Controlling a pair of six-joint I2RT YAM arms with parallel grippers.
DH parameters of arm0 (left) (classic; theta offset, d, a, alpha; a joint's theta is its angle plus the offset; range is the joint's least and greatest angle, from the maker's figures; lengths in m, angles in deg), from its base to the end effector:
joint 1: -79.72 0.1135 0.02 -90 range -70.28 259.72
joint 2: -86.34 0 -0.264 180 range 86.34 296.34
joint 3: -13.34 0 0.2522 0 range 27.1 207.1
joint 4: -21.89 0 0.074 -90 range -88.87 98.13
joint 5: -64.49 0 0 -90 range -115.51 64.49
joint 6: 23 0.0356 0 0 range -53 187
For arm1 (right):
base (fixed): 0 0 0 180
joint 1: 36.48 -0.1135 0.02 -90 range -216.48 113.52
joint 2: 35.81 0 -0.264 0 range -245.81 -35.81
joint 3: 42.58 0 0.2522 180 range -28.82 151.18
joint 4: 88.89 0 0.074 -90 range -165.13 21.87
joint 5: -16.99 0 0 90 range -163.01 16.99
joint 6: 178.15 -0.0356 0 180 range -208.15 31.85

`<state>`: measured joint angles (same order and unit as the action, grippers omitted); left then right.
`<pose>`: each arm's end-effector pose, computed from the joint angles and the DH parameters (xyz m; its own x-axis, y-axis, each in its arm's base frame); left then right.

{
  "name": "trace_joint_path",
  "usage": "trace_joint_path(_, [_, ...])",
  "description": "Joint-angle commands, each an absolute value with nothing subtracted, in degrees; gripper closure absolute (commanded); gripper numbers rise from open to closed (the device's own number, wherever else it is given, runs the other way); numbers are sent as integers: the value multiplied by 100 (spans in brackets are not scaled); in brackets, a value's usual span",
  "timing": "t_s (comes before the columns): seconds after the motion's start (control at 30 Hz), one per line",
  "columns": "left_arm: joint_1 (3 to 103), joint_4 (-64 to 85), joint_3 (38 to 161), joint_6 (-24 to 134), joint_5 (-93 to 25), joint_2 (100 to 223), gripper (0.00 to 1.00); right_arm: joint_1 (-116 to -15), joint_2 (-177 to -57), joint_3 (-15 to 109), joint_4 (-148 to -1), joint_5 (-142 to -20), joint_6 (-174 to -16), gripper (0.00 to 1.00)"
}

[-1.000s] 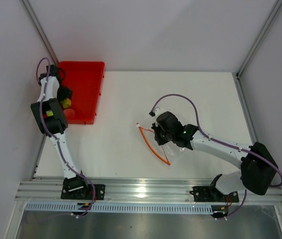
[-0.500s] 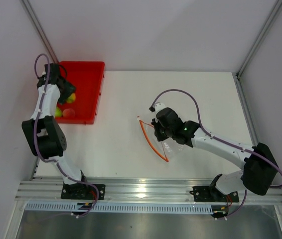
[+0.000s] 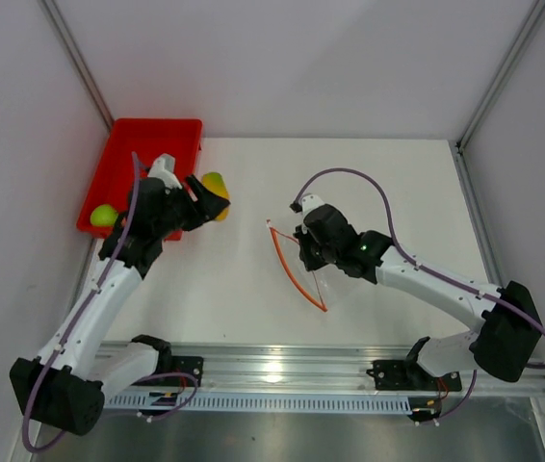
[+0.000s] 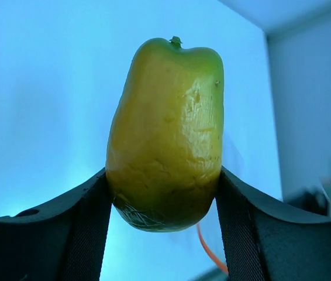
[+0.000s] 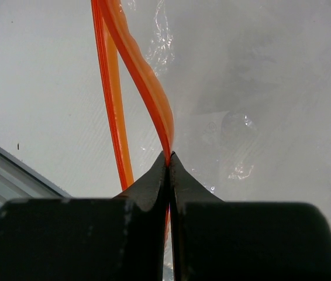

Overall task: Place the food in the zip-top bag and seal the zipper
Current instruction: Place the fake fruit in the zipper food storage bag.

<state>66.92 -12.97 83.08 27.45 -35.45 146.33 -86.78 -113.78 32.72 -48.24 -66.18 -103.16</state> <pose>0.2281 -0.0581 0.3385 -0.5551 -0.5171 -0.6516 0.0223 0.7738 -0.6331 0.1926 0.2254 0.2849 -0.6068 -0.3284 -0.7238 -0.5710 0.8136 0.1096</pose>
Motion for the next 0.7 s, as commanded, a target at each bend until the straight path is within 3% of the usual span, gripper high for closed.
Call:
trace_joint_path(0.0, [6145,-262,7686,2543,-4386,14234,99,-8736,-11210,3534,-4718,-6677,-10450,100])
trace_joint_path(0.23, [4933,1747,6335,2130,-4933,13793,99,-8737,-11227,3604,-4727,-6896,-10678,100])
trace_joint_path(0.43, [4624,3332,5541,1822,-5328,14030,99,-8728,-11175,3885,-4578,-7231,-10854,100])
trace_joint_path(0.67, [4228,3739,5329,1463,-5100,14574,100,-8666,-11025,3903,-4691,-7617,-11056,100])
